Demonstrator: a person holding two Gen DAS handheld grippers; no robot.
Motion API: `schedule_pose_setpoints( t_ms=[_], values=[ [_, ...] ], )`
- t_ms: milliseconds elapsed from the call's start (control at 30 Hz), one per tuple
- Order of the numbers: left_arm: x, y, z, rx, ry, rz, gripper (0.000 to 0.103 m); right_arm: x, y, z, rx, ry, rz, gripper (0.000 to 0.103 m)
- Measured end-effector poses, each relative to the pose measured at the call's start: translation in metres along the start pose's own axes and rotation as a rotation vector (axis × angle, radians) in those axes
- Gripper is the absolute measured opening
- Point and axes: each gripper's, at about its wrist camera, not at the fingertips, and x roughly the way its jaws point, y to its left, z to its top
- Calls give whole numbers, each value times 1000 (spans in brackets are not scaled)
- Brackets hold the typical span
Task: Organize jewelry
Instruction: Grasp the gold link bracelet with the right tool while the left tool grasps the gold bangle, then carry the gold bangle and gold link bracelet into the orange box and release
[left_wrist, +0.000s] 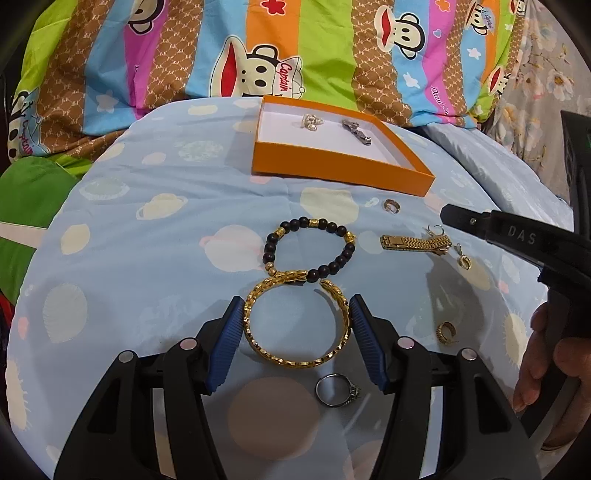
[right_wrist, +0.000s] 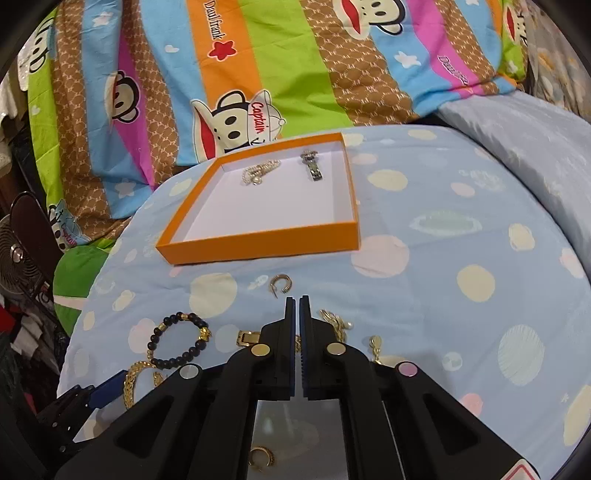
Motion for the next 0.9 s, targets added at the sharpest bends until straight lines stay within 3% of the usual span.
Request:
schedule_pose_setpoints(
  t_ms=[100,233,267,433,667,900],
  values=[
    [0,-1,0,8,1,-2,57,-5,-6,-3,-17,-4,-2,14],
    [0,-1,0,8,0,-5,57,-14,-5,-12,-124,-6,10,39],
    [0,-1,0,8,1,-6,57,-16,-3,-15,-159,-10,3,42],
    [1,-3,-1,13,1,0,57,-6,-2,-17,-227,-3,0,42],
    [2,-4,-1,15,2,12,57,12,-8,-19,-148,64,-5,42],
    [2,-5,-2,20,3,18,57,14,-21,-17,-10,68,109,31]
  ],
)
